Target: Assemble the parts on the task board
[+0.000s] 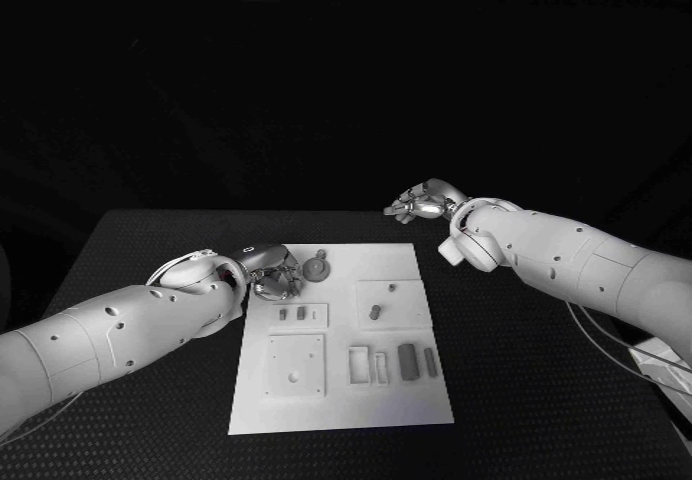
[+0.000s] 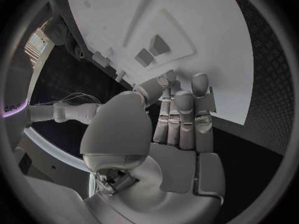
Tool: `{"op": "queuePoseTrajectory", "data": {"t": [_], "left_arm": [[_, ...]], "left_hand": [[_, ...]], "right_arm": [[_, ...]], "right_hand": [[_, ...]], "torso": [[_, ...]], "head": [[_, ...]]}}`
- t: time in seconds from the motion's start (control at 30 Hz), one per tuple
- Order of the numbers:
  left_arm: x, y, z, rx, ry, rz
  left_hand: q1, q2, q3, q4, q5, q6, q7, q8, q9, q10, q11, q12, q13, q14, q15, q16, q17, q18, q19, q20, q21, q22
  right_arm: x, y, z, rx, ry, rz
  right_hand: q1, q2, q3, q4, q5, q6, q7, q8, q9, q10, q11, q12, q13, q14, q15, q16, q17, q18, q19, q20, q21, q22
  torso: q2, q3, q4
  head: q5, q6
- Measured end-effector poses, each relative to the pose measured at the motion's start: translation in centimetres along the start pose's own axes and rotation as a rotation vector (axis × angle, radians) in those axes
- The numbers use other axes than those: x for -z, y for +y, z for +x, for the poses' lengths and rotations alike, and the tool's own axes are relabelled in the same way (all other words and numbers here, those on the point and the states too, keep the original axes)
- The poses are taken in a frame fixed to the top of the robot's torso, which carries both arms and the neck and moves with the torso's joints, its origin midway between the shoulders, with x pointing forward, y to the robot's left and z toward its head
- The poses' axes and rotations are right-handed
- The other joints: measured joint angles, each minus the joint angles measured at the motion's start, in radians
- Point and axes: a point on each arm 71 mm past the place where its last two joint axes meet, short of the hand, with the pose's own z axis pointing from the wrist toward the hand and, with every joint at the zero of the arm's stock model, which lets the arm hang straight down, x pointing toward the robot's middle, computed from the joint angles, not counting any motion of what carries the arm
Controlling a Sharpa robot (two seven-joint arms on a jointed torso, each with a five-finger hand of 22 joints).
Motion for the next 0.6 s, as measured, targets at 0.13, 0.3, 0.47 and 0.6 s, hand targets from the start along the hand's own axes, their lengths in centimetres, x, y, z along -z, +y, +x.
{"op": "queuePoseTrajectory", "data": {"t": [0.13, 0.3, 0.47, 0.6], "left_arm": [[0.01, 0.0, 0.01, 0.0, 0.0, 0.0], [-0.01, -0.14, 0.18, 0.0, 0.003, 0.004], [-0.05, -0.19, 0.18, 0.0, 0.003, 0.003], [-0.08, -0.22, 0.22, -0.003, 0.005, 0.002]], "left_hand": [[-0.001, 0.001, 0.0, 0.0, 0.0, 0.0, 0.0, 0.0, 0.0, 0.0, 0.0, 0.0, 0.0, 0.0, 0.0, 0.0, 0.0, 0.0, 0.0, 0.0, 0.0, 0.0], [-0.005, 0.002, 0.0, 0.0, -0.002, 0.0, 0.0, -0.003, -0.001, 0.001, 0.001, -0.001, 0.0, 0.0, 0.0, 0.0, 0.0, 0.0, 0.0, 0.0, 0.0, 0.0], [-0.005, 0.002, 0.002, -0.003, -0.003, -0.001, -0.001, 0.001, -0.001, 0.002, 0.002, 0.003, -0.001, 0.0, 0.0, 0.0, 0.0, 0.0, 0.0, 0.0, 0.0, 0.0], [-0.005, 0.002, 0.002, -0.003, 0.001, -0.001, -0.001, 0.001, 0.0, 0.002, 0.002, 0.003, -0.001, 0.0, 0.0, 0.0, 0.0, 0.0, 0.0, 0.0, 0.0, 0.0]], "right_arm": [[0.0, 0.0, 0.0, 0.0, 0.0, 0.0], [0.0, 0.01, 0.01, 0.0, 0.0, 0.0], [0.0, 0.01, 0.01, 0.0, 0.0, 0.0], [0.0, 0.01, 0.01, 0.0, 0.0, 0.0]], "right_hand": [[0.0, 0.0, 0.0, 0.0, 0.0, 0.0, 0.0, 0.0, 0.0, 0.0, 0.0, 0.0, 0.0, 0.0, 0.0, 0.0, 0.0, 0.0, 0.0, 0.0, 0.0, 0.0], [0.0, 0.0, 0.0, 0.0, 0.0, 0.0, 0.0, 0.0, -0.001, 0.0, 0.0, 0.0, 0.0, 0.0, 0.0, 0.0, 0.0, 0.0, 0.0, 0.0, 0.0, 0.001], [0.0, 0.0, 0.0, 0.0, 0.0, 0.0, 0.0, 0.0, -0.001, 0.0, 0.0, 0.0, 0.0, 0.0, 0.0, 0.0, 0.0, 0.0, 0.0, 0.0, 0.0, 0.001], [0.0, 0.0, 0.0, 0.0, 0.0, 0.0, 0.0, 0.0, -0.001, 0.0, 0.0, 0.0, -0.001, 0.0, 0.0, 0.0, 0.0, 0.0, 0.0, 0.0, 0.0, 0.001]], "torso": [[0.0, -0.0001, 0.0001], [0.0, -0.0002, 0.0002], [0.0, -0.0004, 0.0003], [0.0, -0.0004, 0.0003]], "head": [[-0.001, 0.001], [-0.001, 0.001], [0.0, 0.002], [0.0, 0.002]]}}
